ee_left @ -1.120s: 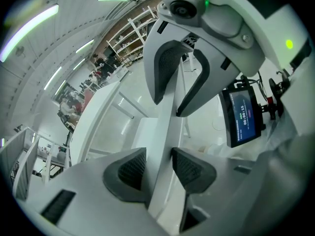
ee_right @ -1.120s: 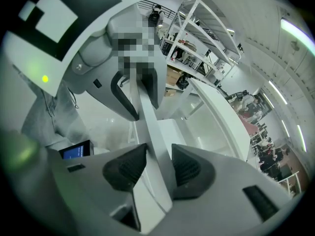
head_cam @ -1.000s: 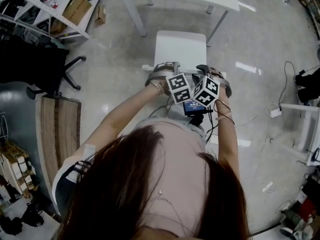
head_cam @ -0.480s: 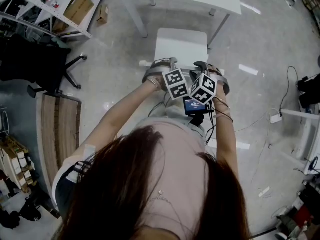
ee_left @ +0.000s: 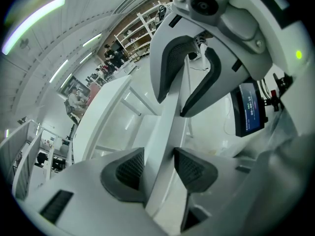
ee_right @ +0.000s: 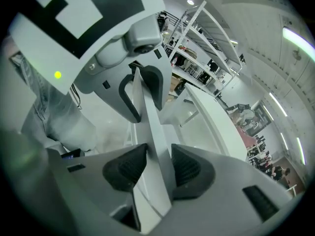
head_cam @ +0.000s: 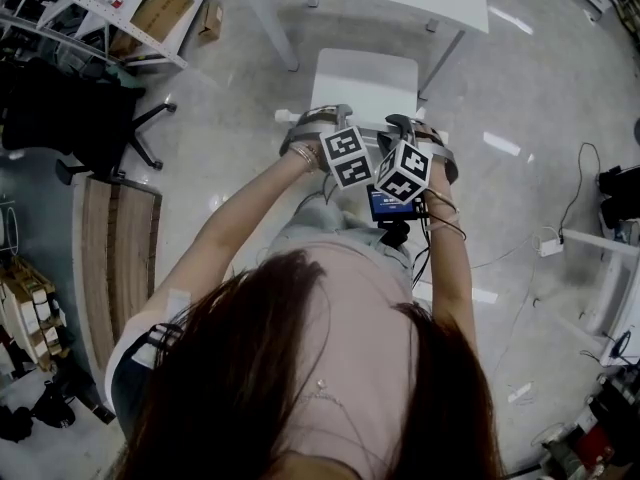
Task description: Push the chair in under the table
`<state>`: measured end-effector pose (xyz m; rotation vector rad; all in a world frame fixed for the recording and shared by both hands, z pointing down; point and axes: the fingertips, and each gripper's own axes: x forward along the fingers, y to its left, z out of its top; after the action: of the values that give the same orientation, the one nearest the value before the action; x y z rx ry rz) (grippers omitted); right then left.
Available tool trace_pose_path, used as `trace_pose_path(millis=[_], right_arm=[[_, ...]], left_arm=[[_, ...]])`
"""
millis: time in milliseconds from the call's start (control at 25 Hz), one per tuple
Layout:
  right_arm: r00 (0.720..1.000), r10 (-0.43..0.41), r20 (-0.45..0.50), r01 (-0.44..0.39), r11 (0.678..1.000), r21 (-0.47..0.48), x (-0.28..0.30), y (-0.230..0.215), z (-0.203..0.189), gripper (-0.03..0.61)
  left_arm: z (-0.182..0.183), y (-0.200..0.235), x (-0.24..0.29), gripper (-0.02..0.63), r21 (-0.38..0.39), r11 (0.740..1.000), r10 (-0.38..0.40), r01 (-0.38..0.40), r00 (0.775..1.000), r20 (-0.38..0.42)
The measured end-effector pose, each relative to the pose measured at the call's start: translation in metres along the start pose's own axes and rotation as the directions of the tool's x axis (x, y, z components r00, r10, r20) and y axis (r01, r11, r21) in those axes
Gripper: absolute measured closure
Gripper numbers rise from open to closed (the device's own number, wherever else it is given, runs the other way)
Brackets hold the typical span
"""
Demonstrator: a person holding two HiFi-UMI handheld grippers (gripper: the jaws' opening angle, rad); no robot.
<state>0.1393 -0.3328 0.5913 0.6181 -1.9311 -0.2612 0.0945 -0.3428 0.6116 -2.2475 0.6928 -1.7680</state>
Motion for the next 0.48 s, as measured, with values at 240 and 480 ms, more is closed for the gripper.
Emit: trace_pose_path(millis=[240,480], right_arm=[[1.000,0.004,0.004,-0.004,1.000,-0.013,0.006,-0.009,0.002,0.419],[1.000,0.007,0.001,-0.007,1.000,-0.013,0.015,-0.021,0.004,0.419]], left_arm=[[0.000,0.010,0.005,0.419,-0.015,1.000,0.001,-0.002,1.000,-0.009],[0.002,0.023,0.013,0.416,-0.020,1.000,0.013,-0.013,1.000,-0.008]])
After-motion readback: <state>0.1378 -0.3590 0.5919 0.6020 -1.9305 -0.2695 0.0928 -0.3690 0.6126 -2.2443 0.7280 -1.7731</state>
